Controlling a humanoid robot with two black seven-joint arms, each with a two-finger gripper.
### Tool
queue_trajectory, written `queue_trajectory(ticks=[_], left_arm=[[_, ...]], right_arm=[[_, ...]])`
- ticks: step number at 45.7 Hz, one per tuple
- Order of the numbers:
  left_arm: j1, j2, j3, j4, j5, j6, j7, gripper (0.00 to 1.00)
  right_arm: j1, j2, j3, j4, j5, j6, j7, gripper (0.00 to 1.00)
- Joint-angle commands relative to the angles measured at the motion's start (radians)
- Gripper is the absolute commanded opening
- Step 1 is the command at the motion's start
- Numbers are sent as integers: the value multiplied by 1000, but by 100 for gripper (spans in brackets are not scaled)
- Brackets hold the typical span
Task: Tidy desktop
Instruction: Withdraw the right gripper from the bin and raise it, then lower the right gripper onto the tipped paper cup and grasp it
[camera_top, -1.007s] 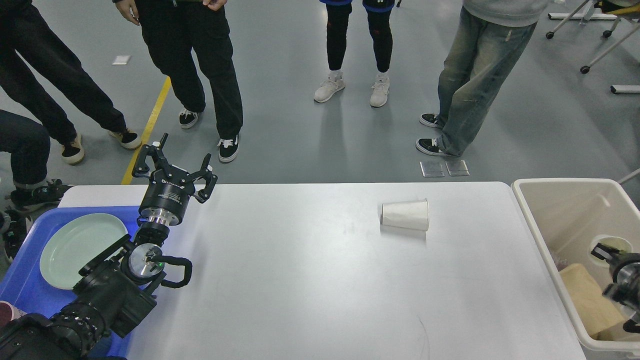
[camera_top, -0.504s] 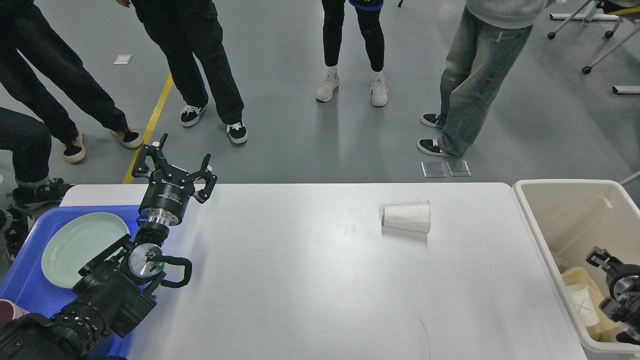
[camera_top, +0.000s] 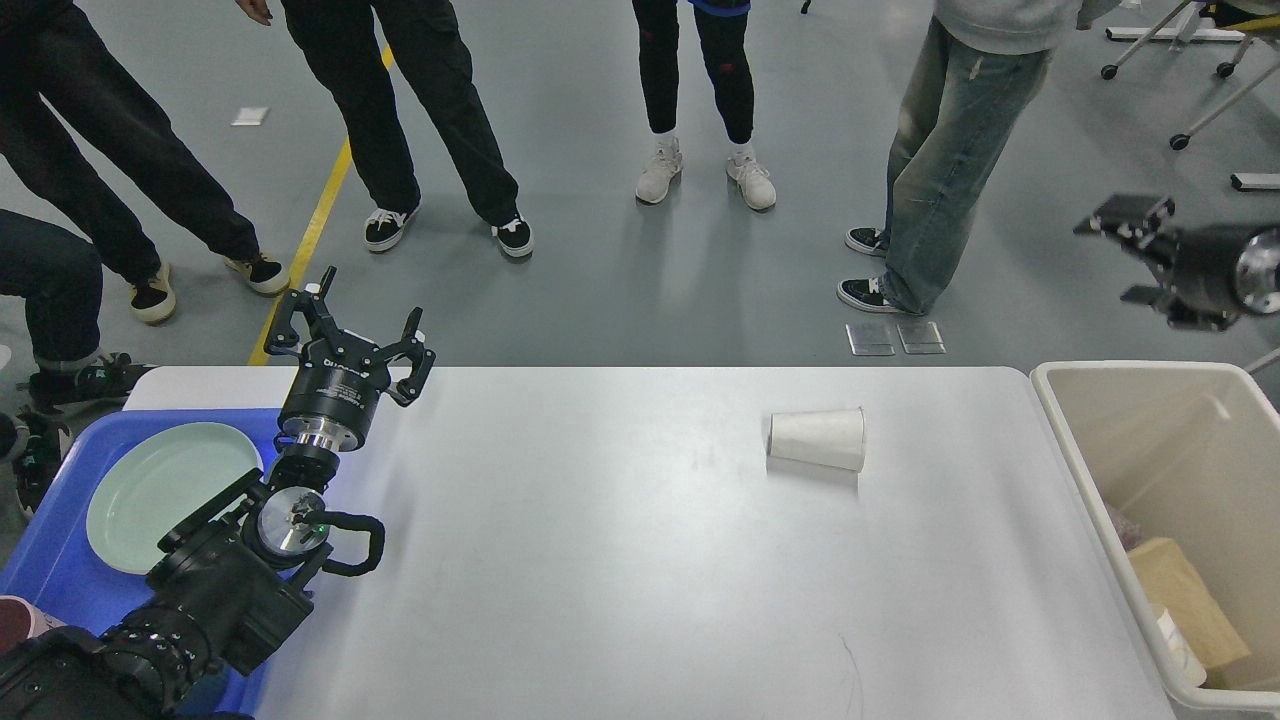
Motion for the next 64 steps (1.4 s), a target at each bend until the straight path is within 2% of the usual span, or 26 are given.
queue_trajectory(ticks=[1, 6, 10, 17, 18, 22, 26, 31, 45, 58, 64], left_arm=[[0, 1, 0, 0, 0, 0, 0, 97], [0, 1, 0, 0, 0, 0, 0, 97], [0, 1, 0, 0, 0, 0, 0, 97], [0, 1, -1, 0, 0, 0, 0, 97], [0, 1, -2, 0, 0, 0, 0, 97], [0, 1, 0, 0, 0, 0, 0, 97], [0, 1, -2, 0, 0, 0, 0, 97], [0, 1, 0, 0, 0, 0, 0, 97], [0, -1, -2, 0, 0, 0, 0, 97], [0, -1, -2, 0, 0, 0, 0, 97], [0, -1, -2, 1, 0, 0, 0, 97]], right_arm=[[259, 18, 3, 186, -129, 106, 7, 100], [509, 49, 6, 528, -301, 97, 2, 100], [677, 87, 18, 818, -439, 48, -6, 100], [846, 174, 34, 1209, -488, -119, -27, 100], [866, 213, 34, 1283, -487, -187, -29, 100], [863, 260, 38, 1343, -479, -306, -30, 100], [802, 271, 38, 1328, -418, -409, -32, 100], [674, 279, 38, 1280, -214, -529, -41, 100], [179, 285, 193, 1009, 278, -749, -134, 100], [-171, 405, 455, 675, 406, -986, -144, 100], [-260, 432, 522, 547, 407, -1013, -148, 100]])
